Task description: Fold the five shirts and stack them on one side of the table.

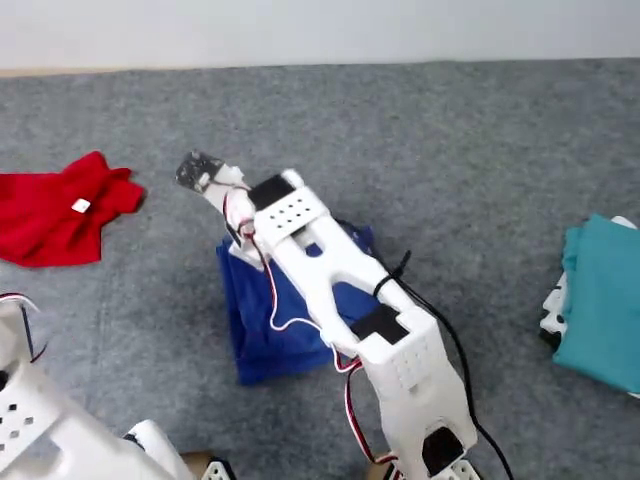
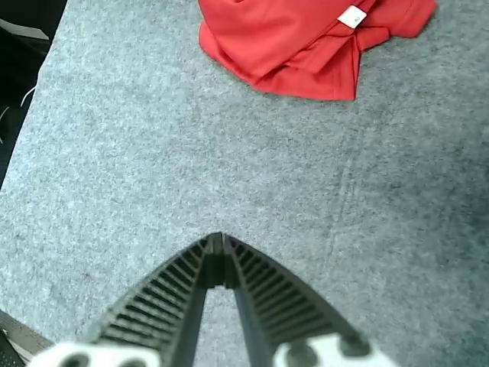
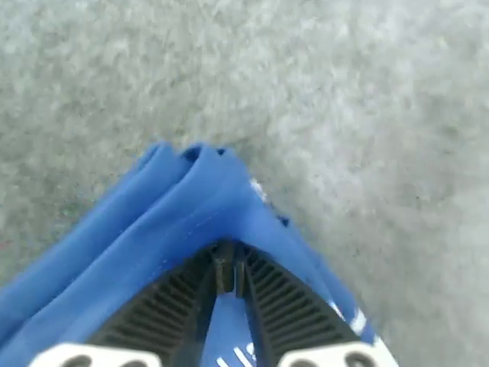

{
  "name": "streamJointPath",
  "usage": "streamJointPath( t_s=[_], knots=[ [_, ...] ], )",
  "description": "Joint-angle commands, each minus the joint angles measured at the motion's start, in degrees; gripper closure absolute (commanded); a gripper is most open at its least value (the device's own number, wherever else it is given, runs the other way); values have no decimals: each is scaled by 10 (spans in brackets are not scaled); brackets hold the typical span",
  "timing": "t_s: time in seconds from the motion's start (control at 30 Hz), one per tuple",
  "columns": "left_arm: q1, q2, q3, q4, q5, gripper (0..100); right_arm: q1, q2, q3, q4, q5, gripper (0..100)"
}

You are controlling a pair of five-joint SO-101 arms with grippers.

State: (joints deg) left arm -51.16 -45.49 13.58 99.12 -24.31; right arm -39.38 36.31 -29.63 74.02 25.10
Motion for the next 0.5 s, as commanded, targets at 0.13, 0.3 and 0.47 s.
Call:
streamJointPath(
  t_s=[0.13,0.3,0.47],
  knots=[
    [0,-8,-3,11,4,996,6,-8,-200,131,9,883],
    [0,-4,-2,10,4,996,-24,-5,-232,149,9,879],
    [1,-4,27,8,4,996,-56,20,-235,150,-52,805]
  ],
)
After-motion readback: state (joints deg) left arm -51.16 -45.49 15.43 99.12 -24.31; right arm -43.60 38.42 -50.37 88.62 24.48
